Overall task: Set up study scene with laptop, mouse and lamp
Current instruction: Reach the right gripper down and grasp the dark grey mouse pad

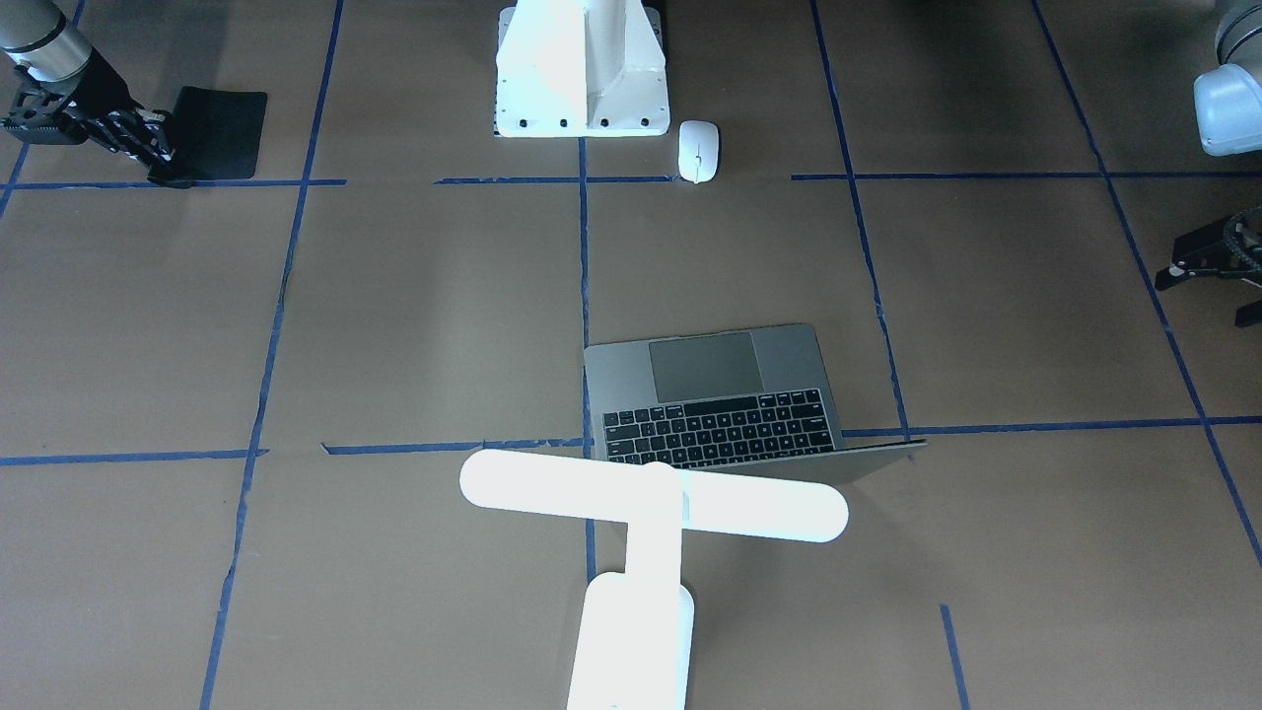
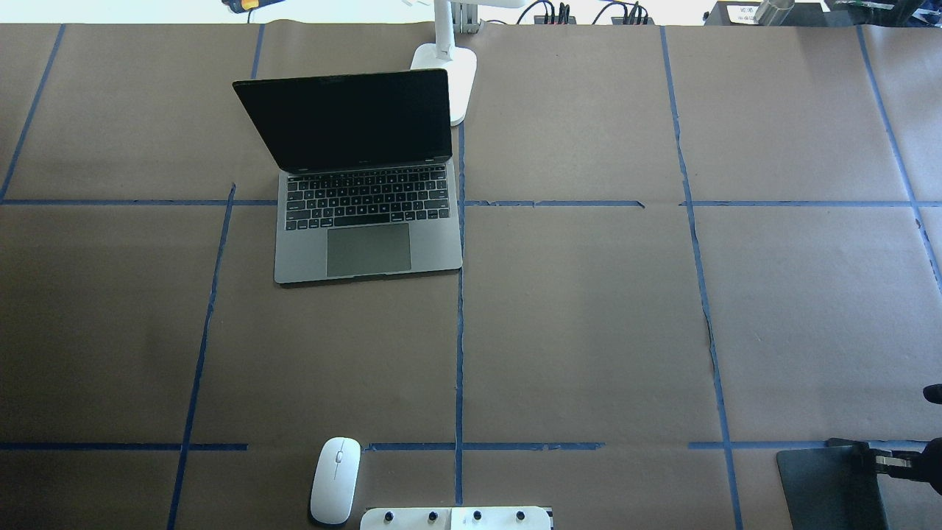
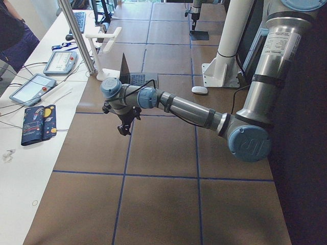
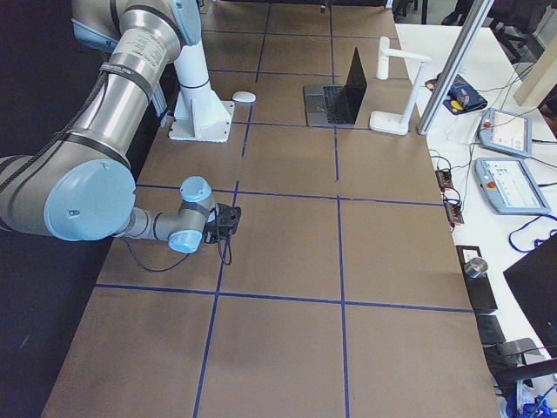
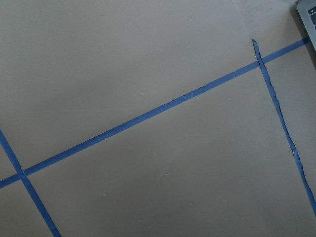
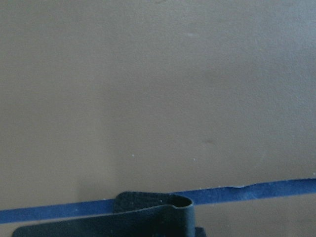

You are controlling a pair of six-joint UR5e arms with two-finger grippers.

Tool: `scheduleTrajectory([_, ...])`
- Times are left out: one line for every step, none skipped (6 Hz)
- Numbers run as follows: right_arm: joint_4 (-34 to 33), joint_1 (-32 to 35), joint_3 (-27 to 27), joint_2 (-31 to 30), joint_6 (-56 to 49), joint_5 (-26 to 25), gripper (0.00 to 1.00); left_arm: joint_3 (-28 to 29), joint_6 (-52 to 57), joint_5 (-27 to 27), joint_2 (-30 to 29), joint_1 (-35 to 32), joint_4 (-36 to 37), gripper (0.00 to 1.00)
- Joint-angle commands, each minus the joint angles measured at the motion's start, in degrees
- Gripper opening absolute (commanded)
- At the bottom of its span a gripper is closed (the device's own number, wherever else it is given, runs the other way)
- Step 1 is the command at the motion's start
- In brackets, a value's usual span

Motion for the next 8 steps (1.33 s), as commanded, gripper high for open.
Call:
scheduleTrajectory([0.63,0.17,1.2,-0.11,0.0,-0.09,0.0,0.0,0.0,0.0,0.0,-0.07,0.0,1.0])
scheduleTrajectory([0.63,0.34,3.21,0.07,0.0,-0.18,0.0,0.0,0.0,0.0,0.0,-0.07,0.0,1.0])
scheduleTrajectory([0.63,4.17,4.28,1.72,-0.09,0.61,0.0,0.0,-0.26,-0.09,0.0,0.02,0.0,1.0])
scheduleTrajectory([0.02,9.78,4.03,6.61,-0.09,3.92,0.0,-0.26,-0.35,0.0,-0.09,0.02,0.0,1.0])
scheduleTrajectory([-1.21,16.54,1.94,11.27,-0.44,9.96,0.0,-0.27,-0.44,-0.09,-0.09,0.02,0.09,1.0])
scheduleTrajectory([-6.87,21.3,0.0,18.71,-0.7,12.8,0.0,-0.35,-1.66,-0.09,-0.17,0.11,0.0,1.0])
scheduleTrajectory([-13.46,22.83,-0.71,24.7,-1.05,12.92,0.0,-0.27,-1.67,-0.09,-0.26,0.19,-0.09,1.0])
scheduleTrajectory([-22.22,25.11,-0.81,32.86,-1.49,12.92,0.0,-0.27,-1.76,0.0,-0.35,0.28,-0.18,1.0])
